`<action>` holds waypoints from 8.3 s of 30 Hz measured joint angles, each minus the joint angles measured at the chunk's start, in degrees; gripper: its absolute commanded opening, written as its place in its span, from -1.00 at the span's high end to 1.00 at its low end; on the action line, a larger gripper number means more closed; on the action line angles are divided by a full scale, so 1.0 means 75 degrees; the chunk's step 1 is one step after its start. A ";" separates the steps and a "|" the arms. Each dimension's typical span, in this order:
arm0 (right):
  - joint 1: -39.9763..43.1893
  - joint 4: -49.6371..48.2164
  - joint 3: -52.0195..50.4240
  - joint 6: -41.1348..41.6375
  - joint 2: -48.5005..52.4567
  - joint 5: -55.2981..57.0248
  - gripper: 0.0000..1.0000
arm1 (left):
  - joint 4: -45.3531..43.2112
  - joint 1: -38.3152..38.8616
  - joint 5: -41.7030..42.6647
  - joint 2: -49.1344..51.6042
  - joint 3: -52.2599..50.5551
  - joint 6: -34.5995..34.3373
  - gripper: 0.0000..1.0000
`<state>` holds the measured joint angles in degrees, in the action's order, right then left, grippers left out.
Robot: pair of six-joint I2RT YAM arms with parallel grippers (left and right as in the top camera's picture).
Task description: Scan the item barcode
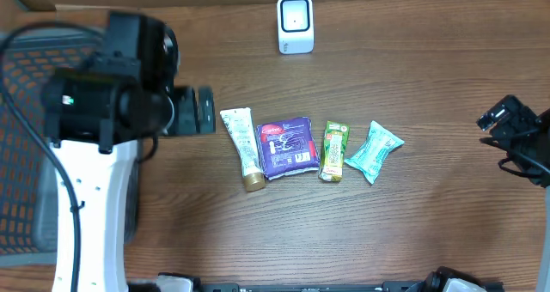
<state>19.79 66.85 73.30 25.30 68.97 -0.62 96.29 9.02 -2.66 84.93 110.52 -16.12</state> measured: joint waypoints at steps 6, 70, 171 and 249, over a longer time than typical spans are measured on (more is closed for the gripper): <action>0.0000 -0.0050 0.0000 -0.0006 0.0000 0.0003 -1.00 | -0.1309 0.0000 -0.0093 -0.2113 -0.2719 -0.0557 -1.00; -0.3042 -0.0469 -0.0032 0.0350 0.3016 -0.2975 0.55 | -0.3424 0.0289 0.0216 -0.6691 -0.6985 -0.1408 -0.99; -0.4771 -0.4010 -0.1142 -0.1451 0.4543 0.0743 -0.82 | -0.3418 0.0289 0.0239 -0.6691 -0.6991 -0.1408 -0.99; -0.2101 -0.3538 0.0329 -0.2381 0.6190 -0.2862 -0.57 | -0.3416 0.0289 0.0242 -0.6691 -0.6991 -0.1408 -0.99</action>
<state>4.03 40.32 75.77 7.44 115.39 -22.09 70.67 11.18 -0.84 34.74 58.08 -26.68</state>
